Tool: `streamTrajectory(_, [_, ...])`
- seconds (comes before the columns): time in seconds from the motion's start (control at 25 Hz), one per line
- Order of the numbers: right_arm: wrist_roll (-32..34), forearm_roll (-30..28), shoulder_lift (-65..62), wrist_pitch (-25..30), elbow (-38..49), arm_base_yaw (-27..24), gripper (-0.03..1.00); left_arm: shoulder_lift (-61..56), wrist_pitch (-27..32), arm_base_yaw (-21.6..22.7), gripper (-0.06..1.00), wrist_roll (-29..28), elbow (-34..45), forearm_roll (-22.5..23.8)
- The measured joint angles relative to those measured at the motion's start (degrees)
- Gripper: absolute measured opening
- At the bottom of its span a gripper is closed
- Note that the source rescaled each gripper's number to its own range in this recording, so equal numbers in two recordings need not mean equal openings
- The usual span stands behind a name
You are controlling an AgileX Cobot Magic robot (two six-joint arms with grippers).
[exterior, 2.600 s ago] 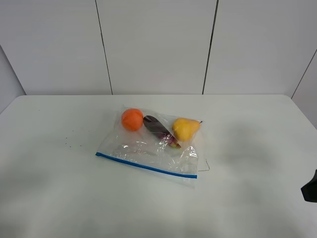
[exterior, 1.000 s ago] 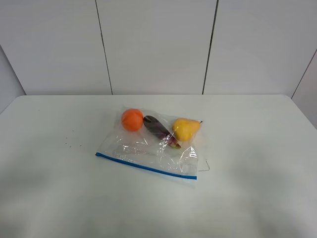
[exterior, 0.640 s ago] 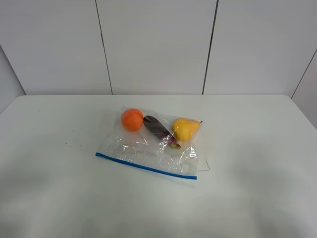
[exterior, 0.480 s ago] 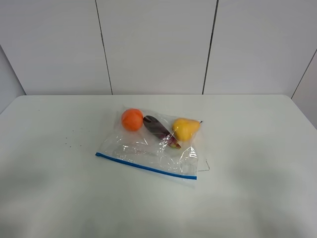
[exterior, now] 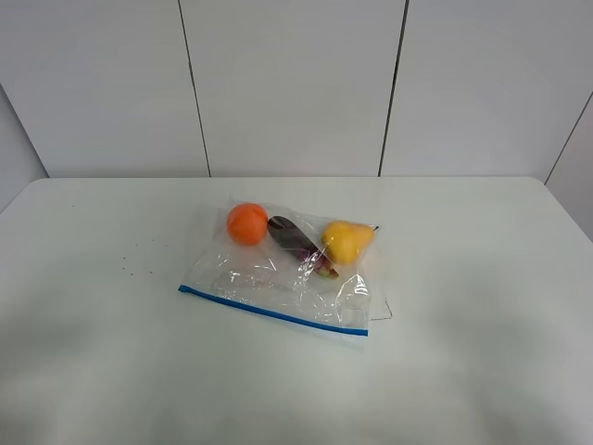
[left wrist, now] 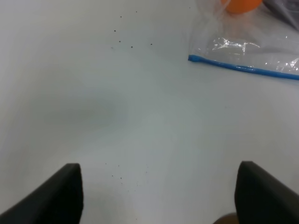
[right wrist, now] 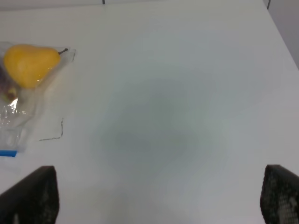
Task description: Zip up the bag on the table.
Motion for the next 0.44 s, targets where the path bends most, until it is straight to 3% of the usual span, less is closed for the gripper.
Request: streamTrajectory(0.44, [0.00, 0.00, 0.00, 0.00, 0.00, 0.00, 1.00, 0.00, 0.00, 0.00, 0.97, 0.00, 0.00, 0.00])
